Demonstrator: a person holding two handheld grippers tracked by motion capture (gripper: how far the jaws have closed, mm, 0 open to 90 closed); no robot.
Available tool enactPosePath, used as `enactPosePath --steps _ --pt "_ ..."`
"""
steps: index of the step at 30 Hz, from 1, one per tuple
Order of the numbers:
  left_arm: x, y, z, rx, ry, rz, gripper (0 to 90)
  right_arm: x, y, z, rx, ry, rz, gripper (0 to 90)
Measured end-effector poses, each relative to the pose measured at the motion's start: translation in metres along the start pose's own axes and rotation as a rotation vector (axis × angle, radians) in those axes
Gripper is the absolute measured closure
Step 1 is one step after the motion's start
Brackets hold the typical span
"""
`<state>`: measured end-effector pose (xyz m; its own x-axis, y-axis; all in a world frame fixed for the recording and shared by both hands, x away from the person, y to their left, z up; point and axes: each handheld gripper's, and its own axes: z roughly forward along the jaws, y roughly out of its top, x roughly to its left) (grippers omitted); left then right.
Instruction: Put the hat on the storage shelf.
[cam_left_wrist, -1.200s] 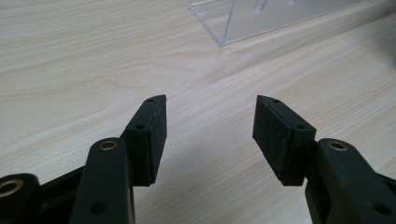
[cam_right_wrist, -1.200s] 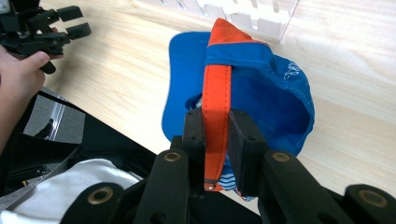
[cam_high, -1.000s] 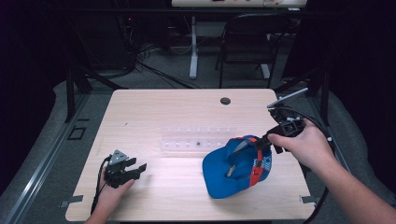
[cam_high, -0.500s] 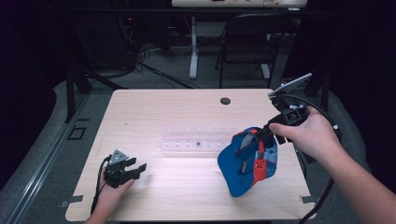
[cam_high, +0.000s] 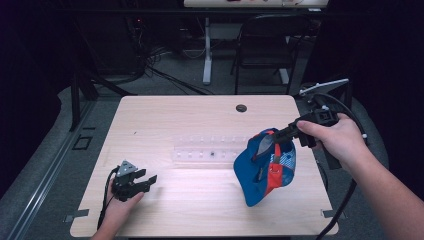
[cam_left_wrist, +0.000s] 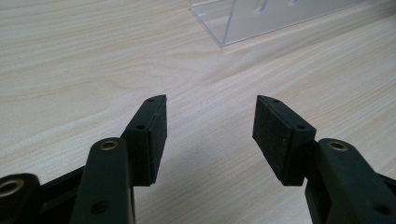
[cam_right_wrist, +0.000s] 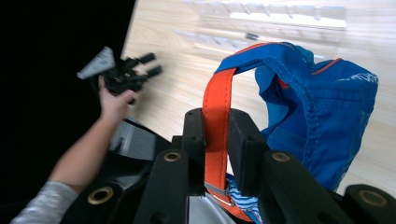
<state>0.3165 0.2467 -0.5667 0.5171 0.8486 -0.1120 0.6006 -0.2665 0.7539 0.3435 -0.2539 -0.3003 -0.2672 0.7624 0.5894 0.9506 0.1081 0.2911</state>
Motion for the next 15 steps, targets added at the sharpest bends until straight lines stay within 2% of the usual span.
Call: enactPosePath --steps 4,8,10,11,15 --pt "0.000 0.000 0.000 0.000 0.001 0.001 45.3 -0.004 0.002 0.001 -0.030 0.071 0.028 78.2" --pt "0.000 0.000 -0.001 0.004 -0.004 0.002 45.3 -0.004 0.005 0.002 -0.041 0.138 0.033 78.2" --pt "0.000 0.000 -0.001 0.004 -0.006 0.005 45.3 -0.003 0.006 0.002 -0.045 0.149 0.039 78.2" --pt "-0.001 0.000 0.000 -0.004 -0.003 -0.001 45.3 -0.003 0.009 0.003 -0.066 0.183 0.038 78.2" --pt "-0.002 0.000 -0.001 -0.008 -0.002 0.005 45.3 -0.002 0.015 0.002 -0.090 0.244 0.033 78.2"
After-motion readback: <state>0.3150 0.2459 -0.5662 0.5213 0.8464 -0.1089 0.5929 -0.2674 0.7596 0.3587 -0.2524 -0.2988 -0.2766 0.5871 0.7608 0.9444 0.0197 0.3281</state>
